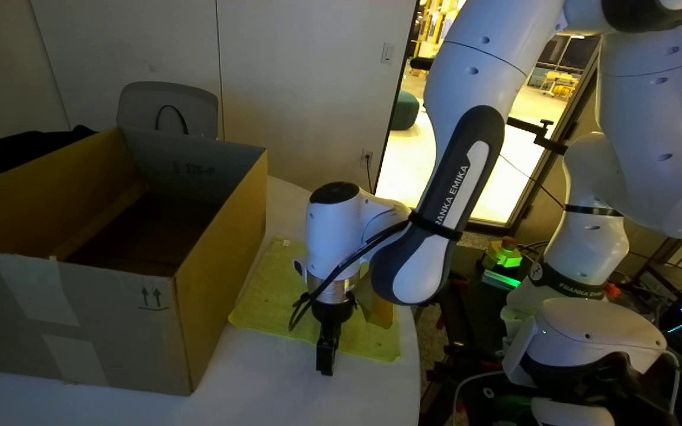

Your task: Put the black marker on the yellow towel, fold the towel and place it inside the brown box

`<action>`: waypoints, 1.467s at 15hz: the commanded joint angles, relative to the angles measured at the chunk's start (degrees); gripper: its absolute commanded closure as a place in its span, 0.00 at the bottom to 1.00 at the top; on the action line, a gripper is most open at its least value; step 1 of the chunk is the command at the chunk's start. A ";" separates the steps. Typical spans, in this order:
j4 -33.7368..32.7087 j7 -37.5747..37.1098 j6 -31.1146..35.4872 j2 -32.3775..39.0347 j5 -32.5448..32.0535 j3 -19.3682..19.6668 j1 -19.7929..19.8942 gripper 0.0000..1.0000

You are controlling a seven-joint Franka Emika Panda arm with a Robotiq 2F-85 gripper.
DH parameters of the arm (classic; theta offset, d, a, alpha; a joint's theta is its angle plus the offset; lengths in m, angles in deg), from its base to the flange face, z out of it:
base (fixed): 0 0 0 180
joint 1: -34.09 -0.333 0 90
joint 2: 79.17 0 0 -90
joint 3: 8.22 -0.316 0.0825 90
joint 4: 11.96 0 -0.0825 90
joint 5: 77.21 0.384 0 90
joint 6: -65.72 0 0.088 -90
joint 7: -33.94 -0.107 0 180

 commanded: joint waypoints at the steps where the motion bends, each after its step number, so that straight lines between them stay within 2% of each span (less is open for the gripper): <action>1: 0.56 6.27 0.92 0.33 4.33 -3.44 4.15 0.29; 2: 0.69 7.44 0.59 0.25 5.09 -4.03 4.91 0.29; 3: 0.81 8.23 0.22 0.10 5.53 -4.35 5.39 0.35; 7: 1.15 10.04 -0.85 -0.74 6.70 -5.36 6.14 0.68; 11: 1.50 10.38 -2.01 -1.90 7.05 -6.02 5.90 0.95; 13: 1.79 9.98 -2.62 -2.71 6.80 -5.86 5.41 0.99; 16: 3.00 8.87 -3.77 -4.78 6.29 -5.15 4.49 0.95; 22: 9.53 5.55 -5.30 -15.68 5.63 -3.26 3.19 0.95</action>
